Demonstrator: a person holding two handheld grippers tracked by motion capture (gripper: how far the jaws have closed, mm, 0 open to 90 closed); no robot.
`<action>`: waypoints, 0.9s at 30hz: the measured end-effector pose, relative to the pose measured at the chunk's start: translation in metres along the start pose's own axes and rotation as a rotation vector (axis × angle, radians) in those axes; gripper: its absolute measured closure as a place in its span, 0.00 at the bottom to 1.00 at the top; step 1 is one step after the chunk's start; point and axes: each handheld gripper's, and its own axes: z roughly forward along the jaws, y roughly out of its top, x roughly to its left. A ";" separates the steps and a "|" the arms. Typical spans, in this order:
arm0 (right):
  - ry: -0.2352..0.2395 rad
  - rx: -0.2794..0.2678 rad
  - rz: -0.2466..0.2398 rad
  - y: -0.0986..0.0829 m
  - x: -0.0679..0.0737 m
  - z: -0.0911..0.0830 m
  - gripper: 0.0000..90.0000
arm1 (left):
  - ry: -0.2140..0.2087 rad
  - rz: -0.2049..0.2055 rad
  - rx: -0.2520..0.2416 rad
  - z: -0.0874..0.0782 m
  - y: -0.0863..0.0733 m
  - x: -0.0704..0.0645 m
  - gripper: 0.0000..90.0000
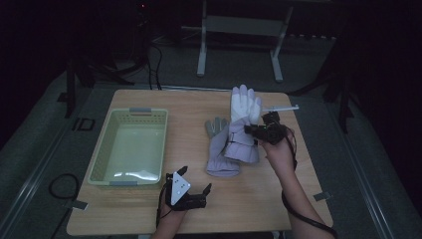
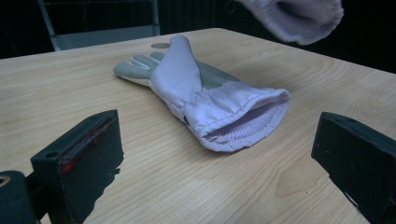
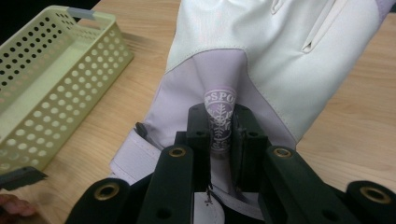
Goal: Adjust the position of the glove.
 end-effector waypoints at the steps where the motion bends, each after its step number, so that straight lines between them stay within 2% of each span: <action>1: 0.004 0.002 0.008 0.000 0.004 0.004 0.88 | 0.000 0.000 0.000 0.000 0.000 0.000 0.03; 8: 0.038 0.030 0.017 -0.002 0.022 0.022 0.88 | -0.002 -0.001 0.000 0.000 0.000 0.000 0.03; 13: 0.051 0.075 0.026 -0.008 0.032 0.039 0.88 | -0.002 -0.002 -0.001 0.000 0.000 0.000 0.03; 18: 0.047 0.128 0.031 -0.016 0.033 0.056 0.88 | -0.004 -0.001 0.000 0.000 0.000 0.001 0.03; 27: -0.009 0.224 0.027 -0.024 0.027 0.084 0.88 | -0.004 -0.004 0.001 0.000 0.000 0.001 0.03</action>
